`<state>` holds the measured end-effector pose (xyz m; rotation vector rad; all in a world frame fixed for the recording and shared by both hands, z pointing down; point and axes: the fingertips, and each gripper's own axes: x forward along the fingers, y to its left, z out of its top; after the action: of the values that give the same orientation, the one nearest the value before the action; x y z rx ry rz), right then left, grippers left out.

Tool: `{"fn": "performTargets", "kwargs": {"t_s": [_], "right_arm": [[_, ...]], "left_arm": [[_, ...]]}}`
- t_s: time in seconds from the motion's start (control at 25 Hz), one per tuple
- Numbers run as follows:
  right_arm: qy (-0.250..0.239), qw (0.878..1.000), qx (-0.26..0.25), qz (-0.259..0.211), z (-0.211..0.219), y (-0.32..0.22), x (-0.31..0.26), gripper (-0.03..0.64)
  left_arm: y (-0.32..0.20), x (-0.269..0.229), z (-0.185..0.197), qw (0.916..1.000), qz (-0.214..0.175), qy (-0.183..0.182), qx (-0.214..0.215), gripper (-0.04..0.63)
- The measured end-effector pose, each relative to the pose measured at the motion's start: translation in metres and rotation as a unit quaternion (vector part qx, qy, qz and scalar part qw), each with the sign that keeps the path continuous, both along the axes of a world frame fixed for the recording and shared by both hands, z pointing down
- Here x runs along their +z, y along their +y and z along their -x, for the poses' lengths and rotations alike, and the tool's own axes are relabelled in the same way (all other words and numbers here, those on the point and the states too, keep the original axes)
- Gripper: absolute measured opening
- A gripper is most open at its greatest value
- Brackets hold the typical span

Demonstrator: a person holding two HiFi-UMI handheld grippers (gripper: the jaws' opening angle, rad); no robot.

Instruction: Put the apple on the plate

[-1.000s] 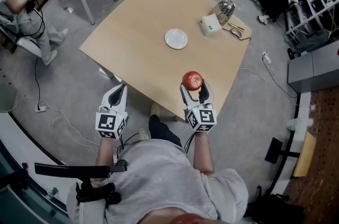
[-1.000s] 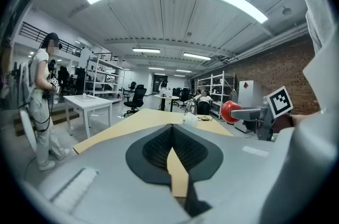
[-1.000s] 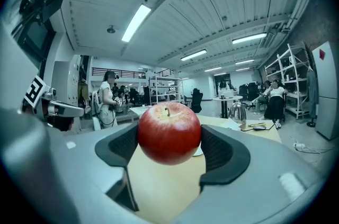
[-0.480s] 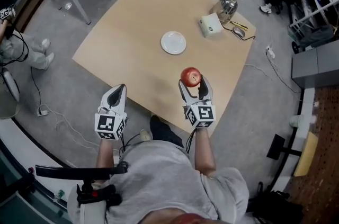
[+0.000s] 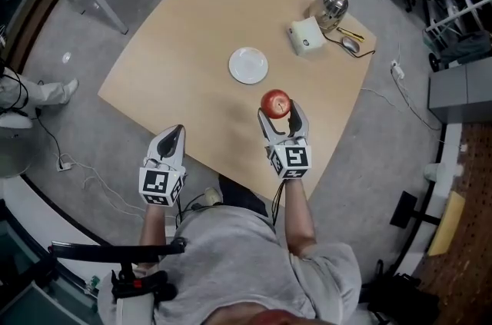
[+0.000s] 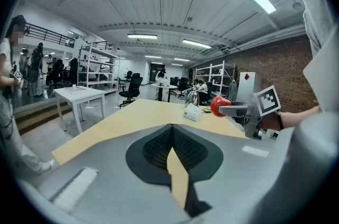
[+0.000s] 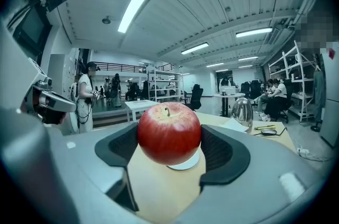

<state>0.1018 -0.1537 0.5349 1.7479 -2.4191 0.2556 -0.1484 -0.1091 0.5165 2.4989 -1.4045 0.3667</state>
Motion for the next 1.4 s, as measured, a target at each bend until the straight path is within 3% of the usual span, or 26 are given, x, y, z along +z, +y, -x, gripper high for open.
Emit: {"fn": "performTargets", "kwargs": {"t_s": [0.92,1.4], "right_arm": [[0.006,0.999,-0.032,0.016,-0.021,-0.091,0.068,0.374],[0.014,0.997,-0.062,0.042,-0.004,-0.128,0.109,0.374]], "left_arm": [[-0.048,0.036,-0.035,0.9985,0.047,-0.027,0.006,0.020],[-0.056,0.047,-0.030,0.9970,0.067,-0.036,-0.014,0.020]]}}
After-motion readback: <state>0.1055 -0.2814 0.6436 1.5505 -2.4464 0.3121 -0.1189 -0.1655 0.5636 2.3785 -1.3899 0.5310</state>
